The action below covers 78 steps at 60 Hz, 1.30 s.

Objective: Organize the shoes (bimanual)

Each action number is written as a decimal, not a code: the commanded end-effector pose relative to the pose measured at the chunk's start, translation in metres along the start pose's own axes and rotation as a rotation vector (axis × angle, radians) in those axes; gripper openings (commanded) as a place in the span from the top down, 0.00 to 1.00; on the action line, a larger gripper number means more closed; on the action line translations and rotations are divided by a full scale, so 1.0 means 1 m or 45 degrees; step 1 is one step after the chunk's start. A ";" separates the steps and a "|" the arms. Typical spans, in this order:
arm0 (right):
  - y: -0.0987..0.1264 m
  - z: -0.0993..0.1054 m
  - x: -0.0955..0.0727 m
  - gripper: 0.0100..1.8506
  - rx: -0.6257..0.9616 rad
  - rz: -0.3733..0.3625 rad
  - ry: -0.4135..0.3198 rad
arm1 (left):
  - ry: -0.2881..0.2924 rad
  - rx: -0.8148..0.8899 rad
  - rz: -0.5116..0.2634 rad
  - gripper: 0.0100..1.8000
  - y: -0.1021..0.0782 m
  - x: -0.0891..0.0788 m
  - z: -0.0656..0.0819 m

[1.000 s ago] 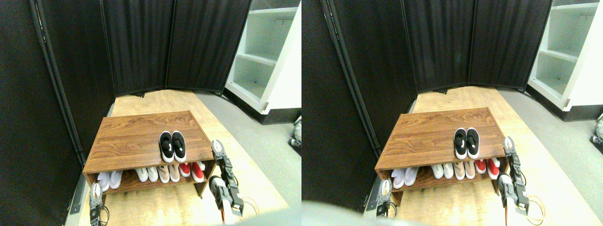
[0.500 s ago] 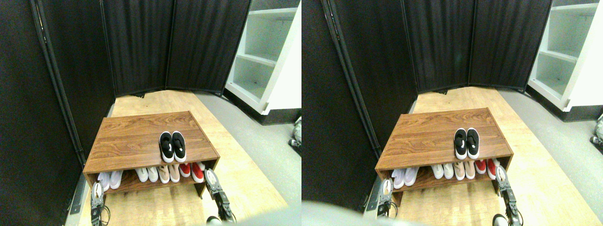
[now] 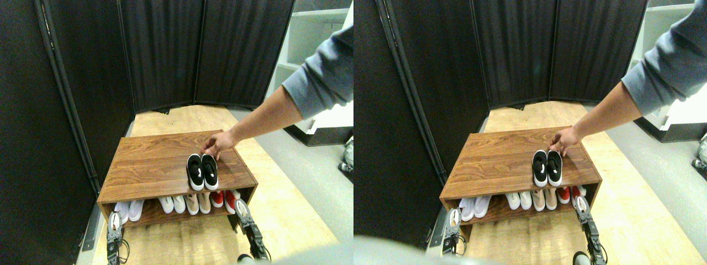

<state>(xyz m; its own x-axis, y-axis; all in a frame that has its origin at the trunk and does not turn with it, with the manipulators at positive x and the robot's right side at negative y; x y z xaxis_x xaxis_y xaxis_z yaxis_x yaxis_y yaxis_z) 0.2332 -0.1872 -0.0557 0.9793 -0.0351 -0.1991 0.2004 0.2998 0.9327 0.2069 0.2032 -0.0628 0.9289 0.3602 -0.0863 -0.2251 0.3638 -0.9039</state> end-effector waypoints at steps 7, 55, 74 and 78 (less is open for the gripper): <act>0.009 -0.002 0.004 1.00 -0.031 0.058 -0.006 | -0.009 -0.023 -0.042 0.99 -0.006 0.003 0.001; 0.019 0.006 -0.012 0.41 0.013 0.079 -0.006 | -0.023 -0.014 -0.028 0.99 -0.008 0.007 -0.008; 0.014 -0.016 0.006 0.05 0.098 0.089 0.079 | -0.026 0.005 -0.030 0.98 -0.009 0.007 -0.006; 0.010 -0.023 0.016 0.04 0.142 0.078 0.098 | -0.019 -0.004 -0.033 0.98 -0.008 0.009 -0.006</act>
<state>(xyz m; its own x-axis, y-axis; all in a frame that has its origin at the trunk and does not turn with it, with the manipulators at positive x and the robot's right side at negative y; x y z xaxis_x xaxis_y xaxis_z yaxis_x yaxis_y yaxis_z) 0.2392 -0.1680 -0.0528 0.9820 0.0471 -0.1830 0.1683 0.2219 0.9604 0.2145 0.1990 -0.0625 0.9218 0.3783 -0.0843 -0.2324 0.3655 -0.9013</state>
